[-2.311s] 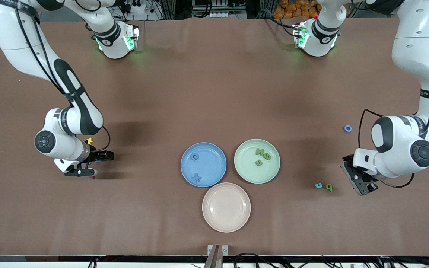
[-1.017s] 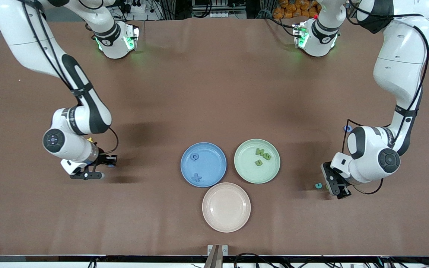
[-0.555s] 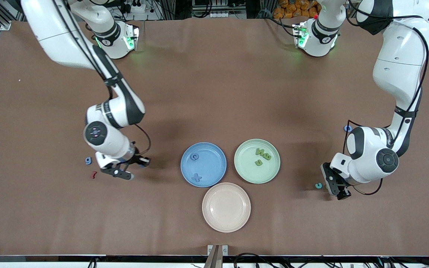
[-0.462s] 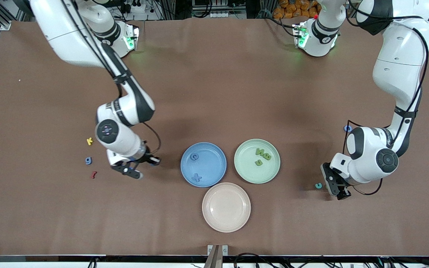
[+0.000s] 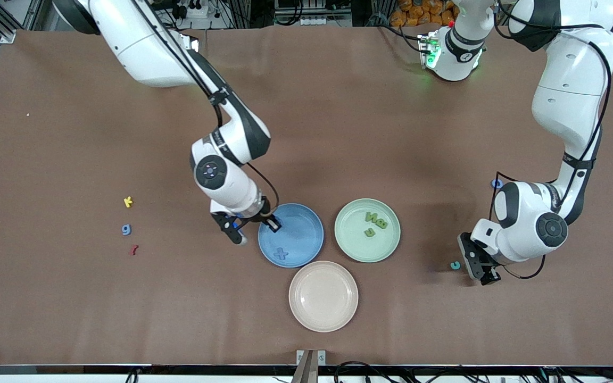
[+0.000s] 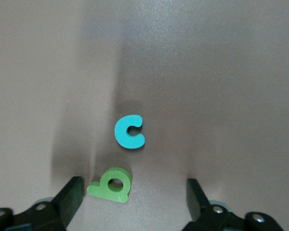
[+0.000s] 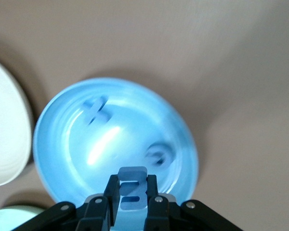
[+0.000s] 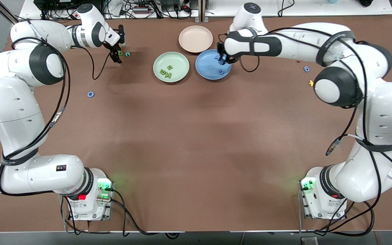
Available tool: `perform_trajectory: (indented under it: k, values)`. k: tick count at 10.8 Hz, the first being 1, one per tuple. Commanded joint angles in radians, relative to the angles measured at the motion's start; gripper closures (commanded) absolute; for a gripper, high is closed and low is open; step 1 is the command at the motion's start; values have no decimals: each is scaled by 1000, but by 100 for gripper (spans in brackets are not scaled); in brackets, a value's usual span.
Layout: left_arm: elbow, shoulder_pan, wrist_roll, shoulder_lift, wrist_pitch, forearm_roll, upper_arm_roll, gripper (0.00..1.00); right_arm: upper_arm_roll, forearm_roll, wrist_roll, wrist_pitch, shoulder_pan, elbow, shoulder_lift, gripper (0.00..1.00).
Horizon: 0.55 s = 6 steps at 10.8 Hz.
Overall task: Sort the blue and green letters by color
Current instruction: 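Release the 3 on the blue plate while the left gripper grasps the b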
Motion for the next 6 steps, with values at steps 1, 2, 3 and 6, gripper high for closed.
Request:
perform_trajectory:
  k: [1,2,3,6]
  values:
    - [14,0,-48,0,8,32,1,56,-6,21,224,37,47,168,115,92]
    - [13,0,-62,-2,8,40,1,66,-6,21,255,59,49,167,117,35]
    - [11,0,-64,-2,8,40,1,70,-6,14,247,59,54,167,117,0]
    - [8,4,-65,-2,8,41,2,87,-7,-24,215,53,37,168,108,0]
